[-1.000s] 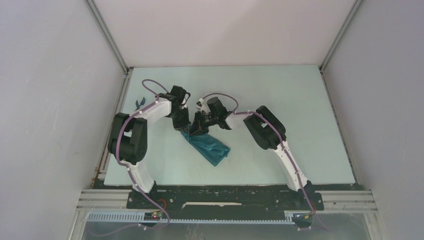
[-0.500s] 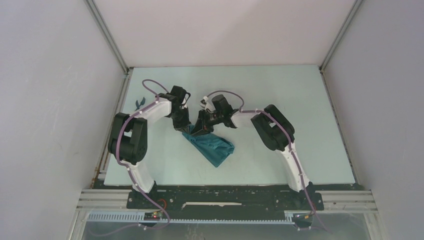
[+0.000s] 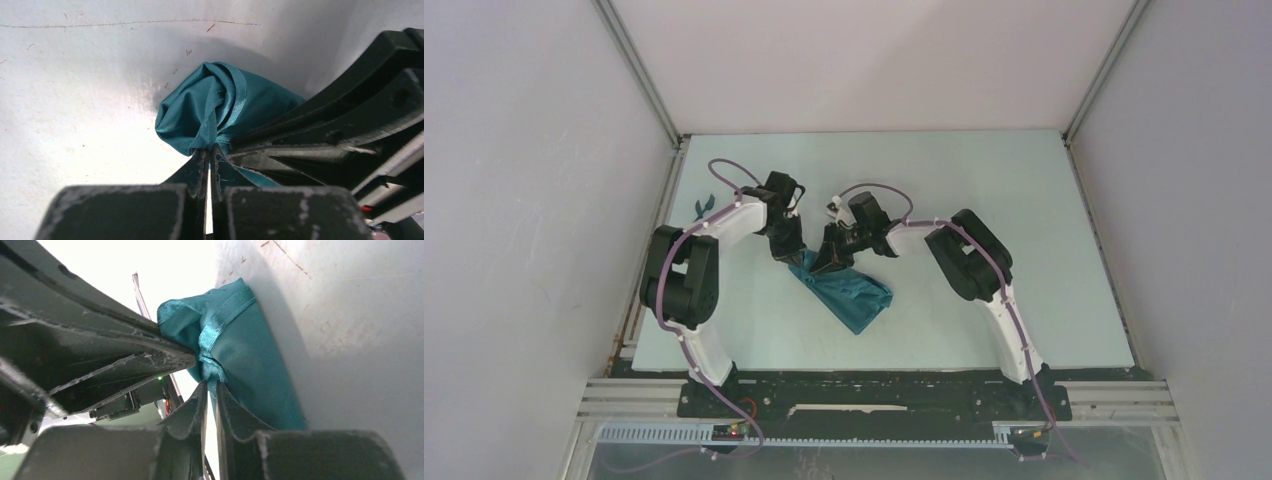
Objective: Fold the napkin into a case and place the utensils inside
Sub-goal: Grasp the top corner of the smaller rectangle folded napkin from the folded napkin, then smooth out the smaller rectangle-folded napkin at the center of the board.
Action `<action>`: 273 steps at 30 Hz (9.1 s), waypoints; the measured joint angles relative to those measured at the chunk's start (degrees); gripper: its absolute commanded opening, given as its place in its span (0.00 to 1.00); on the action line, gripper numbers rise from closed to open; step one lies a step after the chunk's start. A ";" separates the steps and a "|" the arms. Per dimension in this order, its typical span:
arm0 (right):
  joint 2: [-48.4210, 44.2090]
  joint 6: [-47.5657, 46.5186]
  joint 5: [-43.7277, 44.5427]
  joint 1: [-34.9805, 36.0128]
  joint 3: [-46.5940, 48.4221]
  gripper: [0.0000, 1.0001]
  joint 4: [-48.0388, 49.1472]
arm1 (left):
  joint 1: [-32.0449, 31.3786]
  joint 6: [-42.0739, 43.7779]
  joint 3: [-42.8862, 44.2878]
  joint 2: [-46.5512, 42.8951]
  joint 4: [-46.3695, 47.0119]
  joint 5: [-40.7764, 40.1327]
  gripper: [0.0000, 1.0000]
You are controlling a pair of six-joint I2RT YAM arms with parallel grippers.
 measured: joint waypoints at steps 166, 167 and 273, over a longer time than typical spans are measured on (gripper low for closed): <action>-18.43 -60.13 56.61 21.53 -0.68 0.56 -42.88 | 7.43 -7.98 -1.75 4.22 8.72 4.39 0.00; -18.36 -60.15 56.63 21.57 -0.68 0.55 -42.88 | 7.43 -7.98 -1.75 4.22 8.72 4.39 0.00; -15.23 -28.87 35.93 16.76 -4.68 0.00 -27.17 | 7.48 -21.53 -29.38 -34.34 18.10 14.36 0.10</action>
